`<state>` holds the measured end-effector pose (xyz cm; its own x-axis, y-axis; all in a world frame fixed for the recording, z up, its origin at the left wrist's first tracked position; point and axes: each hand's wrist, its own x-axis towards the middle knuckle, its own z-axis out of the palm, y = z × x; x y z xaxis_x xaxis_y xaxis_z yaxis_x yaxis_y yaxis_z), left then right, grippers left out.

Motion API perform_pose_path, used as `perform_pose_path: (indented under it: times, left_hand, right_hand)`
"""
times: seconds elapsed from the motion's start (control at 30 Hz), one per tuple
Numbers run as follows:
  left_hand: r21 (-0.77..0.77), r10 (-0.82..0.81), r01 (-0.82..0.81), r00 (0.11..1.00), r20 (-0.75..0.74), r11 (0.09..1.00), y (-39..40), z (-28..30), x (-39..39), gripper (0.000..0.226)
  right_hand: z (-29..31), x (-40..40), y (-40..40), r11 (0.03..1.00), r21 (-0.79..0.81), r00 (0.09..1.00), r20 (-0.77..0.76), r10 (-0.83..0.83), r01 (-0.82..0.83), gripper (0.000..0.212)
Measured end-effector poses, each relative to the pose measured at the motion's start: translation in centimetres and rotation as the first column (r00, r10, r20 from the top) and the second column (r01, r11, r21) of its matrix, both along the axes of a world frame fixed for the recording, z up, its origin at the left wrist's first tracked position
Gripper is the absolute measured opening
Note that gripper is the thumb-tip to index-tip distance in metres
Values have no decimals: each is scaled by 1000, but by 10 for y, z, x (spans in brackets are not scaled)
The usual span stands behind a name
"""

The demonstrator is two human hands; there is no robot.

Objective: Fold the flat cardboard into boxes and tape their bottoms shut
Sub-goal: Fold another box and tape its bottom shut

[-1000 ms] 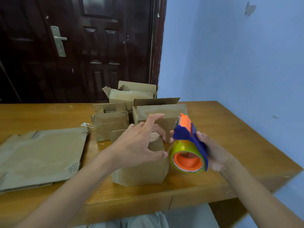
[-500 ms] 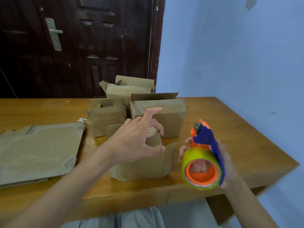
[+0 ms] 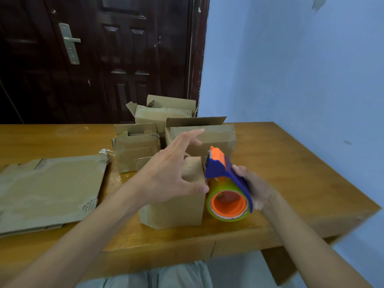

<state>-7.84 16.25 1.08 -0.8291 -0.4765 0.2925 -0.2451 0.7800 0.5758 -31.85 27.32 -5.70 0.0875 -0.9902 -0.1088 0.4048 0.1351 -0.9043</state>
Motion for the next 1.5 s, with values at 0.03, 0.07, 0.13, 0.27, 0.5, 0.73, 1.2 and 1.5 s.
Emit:
perform_pose_path:
  times: [0.03,0.07,0.13,0.27,0.5,0.73,1.2,1.5]
  left_hand:
    - [4,4,-4,1000,-10,1000,0,0,0,112]
    - [8,9,-9,1000,-17,1000,0,0,0,105]
    - [15,27,-26,999,-25,1000,-1,-1,-1,92]
    - [55,48,-45,997,-57,997,-5,0,0,75]
    - [107,37,-21,988,-149,994,-6,2,7,56]
    - [196,117,-87,982,-147,977,-12,0,8,47]
    - [250,117,-81,985,-129,965,-11,0,6,11]
    - [222,79,-46,986,-145,974,-15,1,8,19]
  right_hand:
    - [4,0,-3,1000,18,1000,-21,22,-22,63]
    - [7,-2,-6,998,36,999,-32,44,-43,65]
    - [13,-3,-11,995,72,996,-59,68,-63,72]
    - [18,-10,-18,987,128,988,-103,112,-99,90]
    - [38,-19,-27,961,186,946,-213,243,-205,71]
    - [56,-21,-40,953,203,884,-369,288,-226,98]
    - [54,-17,-41,947,181,867,-385,316,-264,99]
    - [54,-17,-41,953,170,858,-415,301,-251,101]
